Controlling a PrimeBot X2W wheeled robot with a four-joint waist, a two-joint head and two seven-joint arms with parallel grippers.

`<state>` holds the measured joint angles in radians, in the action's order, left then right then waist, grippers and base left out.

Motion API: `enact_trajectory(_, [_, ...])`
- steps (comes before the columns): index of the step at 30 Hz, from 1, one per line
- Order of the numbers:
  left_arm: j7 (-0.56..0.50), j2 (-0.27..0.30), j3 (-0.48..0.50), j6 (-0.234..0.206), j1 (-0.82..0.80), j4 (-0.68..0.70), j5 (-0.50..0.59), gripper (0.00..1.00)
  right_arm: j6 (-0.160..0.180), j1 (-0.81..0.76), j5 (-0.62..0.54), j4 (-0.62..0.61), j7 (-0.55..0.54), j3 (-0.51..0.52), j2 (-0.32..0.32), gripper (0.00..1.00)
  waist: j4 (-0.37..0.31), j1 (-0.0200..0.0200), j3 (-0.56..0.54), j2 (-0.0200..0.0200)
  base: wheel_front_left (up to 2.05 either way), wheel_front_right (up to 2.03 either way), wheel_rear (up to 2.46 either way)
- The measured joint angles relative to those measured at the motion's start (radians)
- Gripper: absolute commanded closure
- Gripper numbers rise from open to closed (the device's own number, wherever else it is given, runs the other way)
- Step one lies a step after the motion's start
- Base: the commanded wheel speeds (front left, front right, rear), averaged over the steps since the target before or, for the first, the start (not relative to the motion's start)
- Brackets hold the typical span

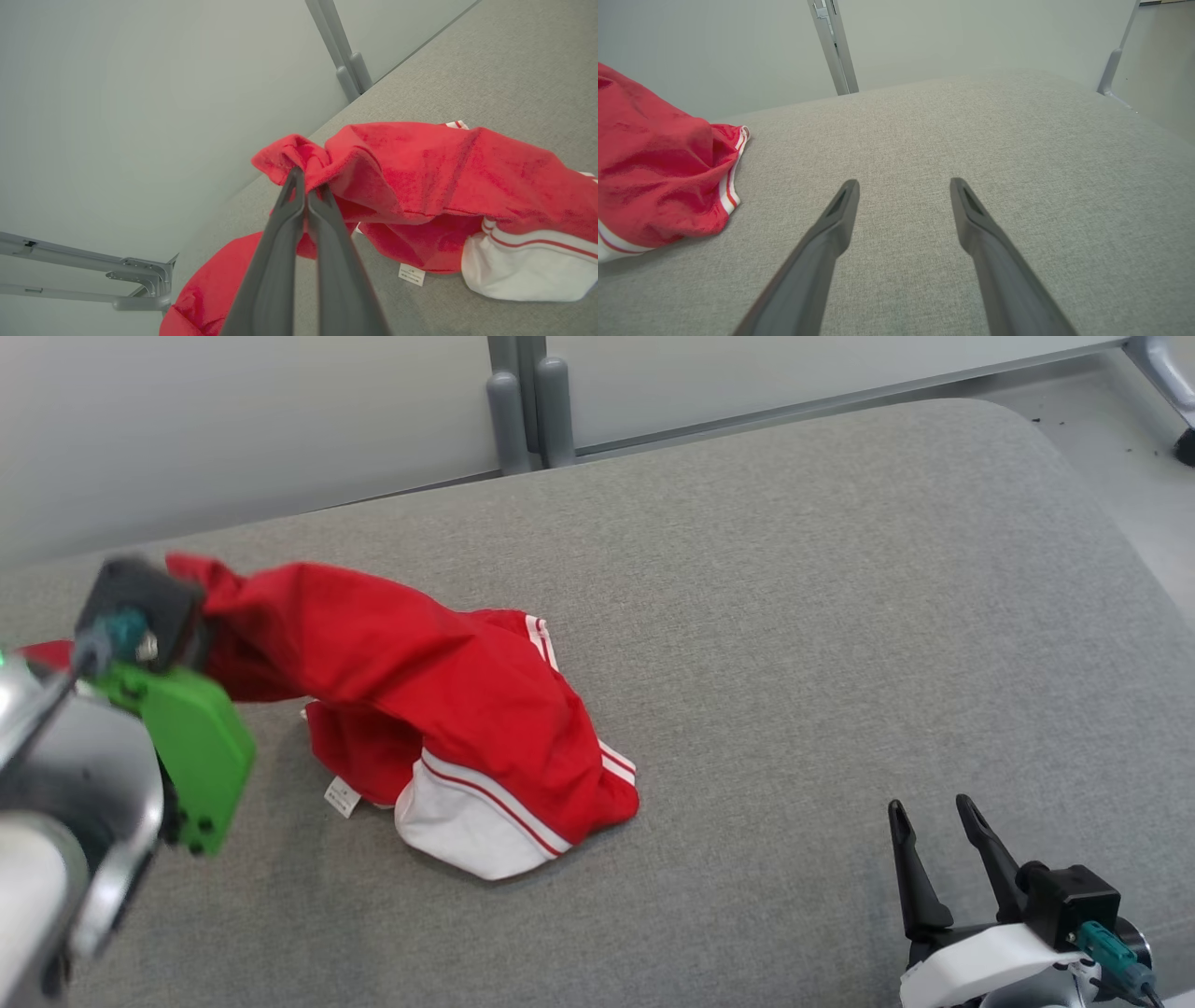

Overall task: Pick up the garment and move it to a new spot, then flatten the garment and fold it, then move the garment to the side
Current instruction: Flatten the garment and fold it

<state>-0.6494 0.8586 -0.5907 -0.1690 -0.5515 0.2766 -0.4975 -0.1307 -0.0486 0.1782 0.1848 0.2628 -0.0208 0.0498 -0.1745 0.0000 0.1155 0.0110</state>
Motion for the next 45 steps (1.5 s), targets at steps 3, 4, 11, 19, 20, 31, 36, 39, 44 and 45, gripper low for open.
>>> enact_trajectory(3, [0.124,-0.015,0.024,-0.168,0.250,0.063,-0.014,1.00,0.000,-0.014,-0.013,0.000,0.000,0.010,0.000,0.00,0.027,0.0000,-0.001,0.0000,0.00,0.00,0.00])
enact_trajectory(4, [0.174,-0.029,0.024,-0.215,0.331,0.072,-0.012,1.00,0.000,-0.014,-0.017,0.000,0.000,0.013,0.000,0.00,0.038,0.0000,0.000,0.0000,0.00,0.00,0.00])
enact_trajectory(11, [0.427,-0.178,0.012,-0.328,0.659,-0.016,-0.090,0.80,0.000,-0.014,-0.061,0.001,0.000,0.024,0.000,0.00,0.115,0.0000,0.003,0.0000,0.00,0.00,0.00])
enact_trajectory(19, [0.521,-0.285,0.000,-0.306,0.693,-0.175,-0.143,0.00,0.000,-0.011,-0.083,0.009,0.000,-0.001,0.012,0.00,0.220,0.0000,-0.009,0.0000,0.00,0.00,0.00])
enact_trajectory(20, [0.500,-0.285,-0.001,-0.306,0.701,-0.176,-0.157,0.00,0.000,-0.009,-0.083,0.009,0.000,-0.006,0.013,0.00,0.226,0.0000,-0.015,0.0000,0.00,0.00,0.00])
enact_trajectory(31, [0.392,-0.352,-0.106,-0.192,0.558,0.000,-0.174,0.00,0.000,-0.009,-0.083,0.007,0.000,-0.033,0.017,0.00,0.182,0.0000,-0.033,0.0000,0.00,0.00,0.00])
enact_trajectory(36, [0.346,-0.430,-0.179,-0.154,0.468,-0.118,-0.158,0.00,0.000,0.002,-0.082,0.003,0.000,-0.040,0.010,0.00,0.125,0.0000,-0.019,0.0000,0.00,0.00,0.00])
enact_trajectory(39, [0.332,-0.451,-0.192,-0.134,0.436,-0.218,-0.160,0.00,0.000,0.013,-0.082,0.002,0.000,-0.040,0.008,0.00,0.086,0.0000,-0.008,0.0000,0.00,0.00,0.00])
enact_trajectory(44, [0.348,-0.484,-0.192,-0.099,0.379,-0.351,-0.160,0.00,0.000,0.019,-0.076,-0.003,0.000,-0.030,0.004,0.00,0.023,0.0000,0.016,0.0000,0.00,0.00,0.00])
enact_trajectory(45, [0.354,-0.490,-0.193,-0.095,0.369,-0.374,-0.159,0.00,0.000,0.020,-0.076,-0.004,0.000,-0.027,0.003,0.00,0.011,0.0000,0.021,0.0000,0.00,0.00,0.00])
